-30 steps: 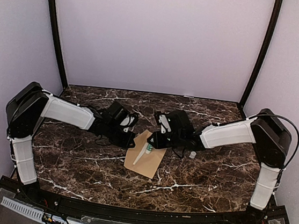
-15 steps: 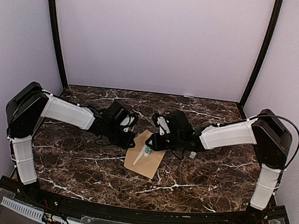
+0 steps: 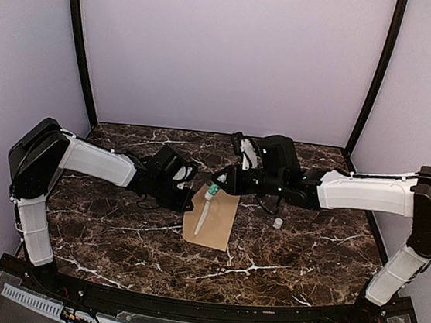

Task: Place the letter into the envelope and seal it
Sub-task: Paint the envelope at the center of the board.

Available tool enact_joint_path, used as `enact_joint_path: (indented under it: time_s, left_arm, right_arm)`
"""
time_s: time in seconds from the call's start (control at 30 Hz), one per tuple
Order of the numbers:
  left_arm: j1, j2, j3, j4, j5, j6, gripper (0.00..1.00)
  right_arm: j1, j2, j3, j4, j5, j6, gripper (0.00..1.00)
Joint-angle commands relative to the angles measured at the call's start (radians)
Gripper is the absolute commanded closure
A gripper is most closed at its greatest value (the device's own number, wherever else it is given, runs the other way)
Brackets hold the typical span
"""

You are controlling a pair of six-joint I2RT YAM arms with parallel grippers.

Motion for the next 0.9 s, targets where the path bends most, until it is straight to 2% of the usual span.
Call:
enact_joint_path:
  time_s: [0.0, 0.2, 0.27, 0.33, 0.37, 0.4, 0.43, 0.53, 0.67, 0.87]
  left_arm:
    - [0.003, -0.060, -0.030, -0.008, -0.042, -0.019, 1.00]
    - [0.017, -0.084, -0.071, -0.012, -0.074, -0.040, 0.97]
    - [0.024, -0.099, -0.084, -0.010, -0.077, -0.047, 0.93]
    - [0.027, -0.123, -0.100, 0.007, -0.079, -0.049, 0.83]
    - [0.027, -0.133, -0.110, 0.013, -0.077, -0.048, 0.72]
    - [0.027, -0.152, -0.114, 0.024, -0.076, -0.047, 0.66]
    - [0.027, -0.162, -0.120, 0.029, -0.075, -0.044, 0.54]
    - [0.028, -0.210, -0.125, 0.039, -0.076, -0.034, 0.33]
    - [0.036, -0.271, -0.130, 0.030, -0.069, -0.027, 0.26]
    - [0.079, -0.364, -0.144, 0.017, -0.061, -0.025, 0.24]
  right_arm:
    - [-0.018, -0.056, -0.032, 0.039, 0.073, 0.005, 1.00]
    - [-0.037, -0.078, -0.062, 0.081, 0.138, 0.025, 1.00]
    - [-0.038, -0.080, -0.069, 0.097, 0.148, 0.031, 1.00]
    - [-0.037, -0.081, -0.071, 0.104, 0.155, 0.032, 1.00]
    - [-0.038, -0.079, -0.070, 0.103, 0.157, 0.031, 1.00]
    - [-0.038, -0.079, -0.069, 0.102, 0.157, 0.030, 1.00]
    - [-0.038, -0.079, -0.070, 0.101, 0.157, 0.027, 1.00]
    - [-0.038, -0.086, -0.072, 0.095, 0.157, 0.021, 1.00]
    - [-0.040, -0.098, -0.076, 0.087, 0.190, 0.012, 1.00]
    - [-0.043, -0.115, -0.085, 0.086, 0.210, 0.009, 1.00]
